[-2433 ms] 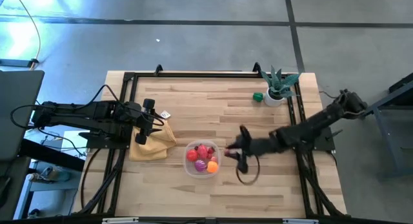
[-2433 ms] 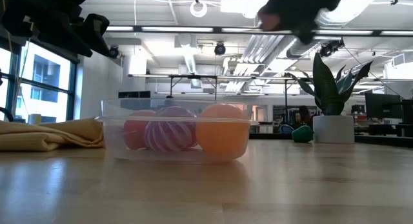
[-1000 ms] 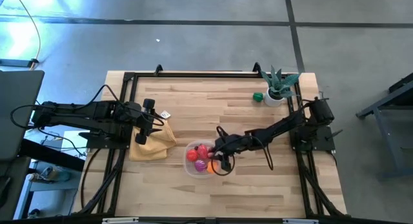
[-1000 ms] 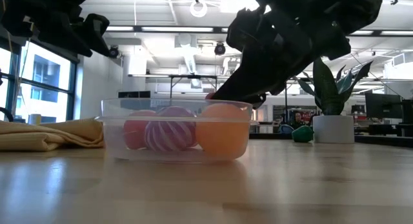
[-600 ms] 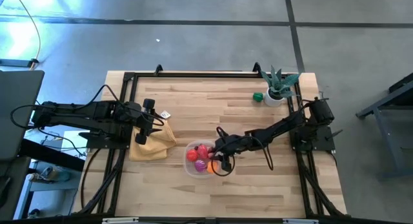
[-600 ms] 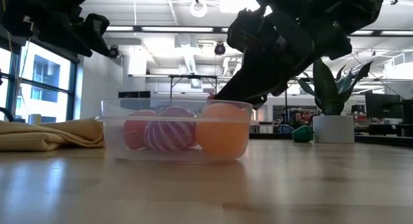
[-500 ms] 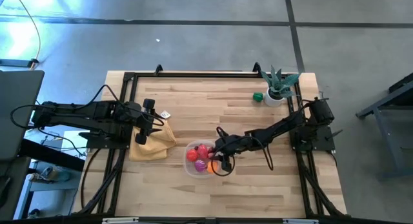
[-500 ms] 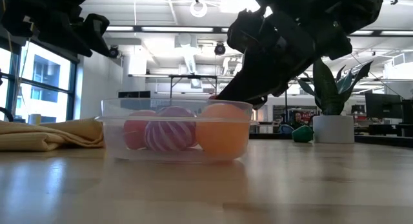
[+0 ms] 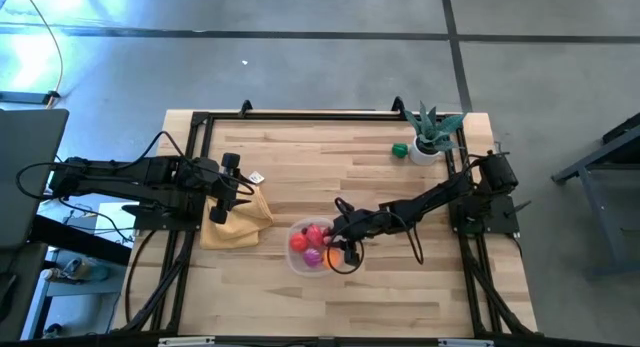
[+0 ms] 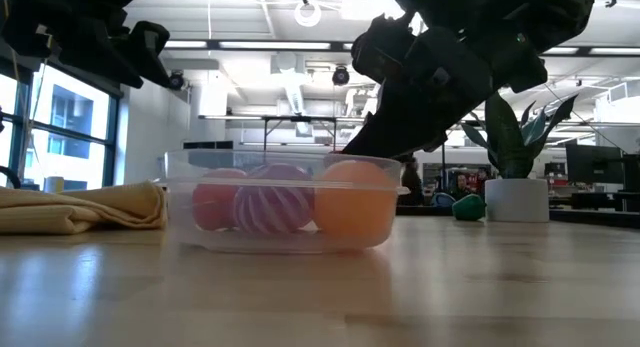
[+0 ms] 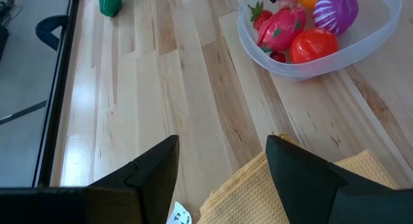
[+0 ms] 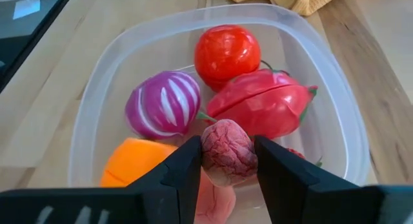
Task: Pick and placing Produce into tupperware
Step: Put the pink peach into the transparent bin
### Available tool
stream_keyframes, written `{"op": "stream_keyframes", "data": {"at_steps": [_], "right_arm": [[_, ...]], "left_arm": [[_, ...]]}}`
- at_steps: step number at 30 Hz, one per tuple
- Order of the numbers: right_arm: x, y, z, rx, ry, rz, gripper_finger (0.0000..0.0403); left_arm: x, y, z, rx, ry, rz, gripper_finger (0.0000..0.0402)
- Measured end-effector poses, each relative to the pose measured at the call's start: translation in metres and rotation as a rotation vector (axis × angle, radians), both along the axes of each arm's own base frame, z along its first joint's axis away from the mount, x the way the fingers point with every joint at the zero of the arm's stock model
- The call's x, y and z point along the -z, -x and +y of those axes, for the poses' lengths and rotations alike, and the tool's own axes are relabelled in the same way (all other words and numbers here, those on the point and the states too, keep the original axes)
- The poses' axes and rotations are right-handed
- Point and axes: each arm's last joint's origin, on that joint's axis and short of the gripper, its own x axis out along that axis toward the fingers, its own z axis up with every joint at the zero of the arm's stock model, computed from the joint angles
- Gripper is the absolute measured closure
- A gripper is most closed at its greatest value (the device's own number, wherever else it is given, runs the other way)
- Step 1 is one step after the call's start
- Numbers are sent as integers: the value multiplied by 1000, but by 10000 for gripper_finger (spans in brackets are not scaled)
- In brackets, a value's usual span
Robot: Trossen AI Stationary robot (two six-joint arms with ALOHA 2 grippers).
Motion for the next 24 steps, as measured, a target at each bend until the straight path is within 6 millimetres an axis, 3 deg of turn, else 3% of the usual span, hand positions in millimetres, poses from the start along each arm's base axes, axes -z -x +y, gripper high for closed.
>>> {"op": "stream_keyframes", "data": {"at_steps": [24], "right_arm": [[-1, -1, -1, 23, 9, -16, 274]], "left_arm": [[0, 0, 0, 0, 0, 0, 181]]}}
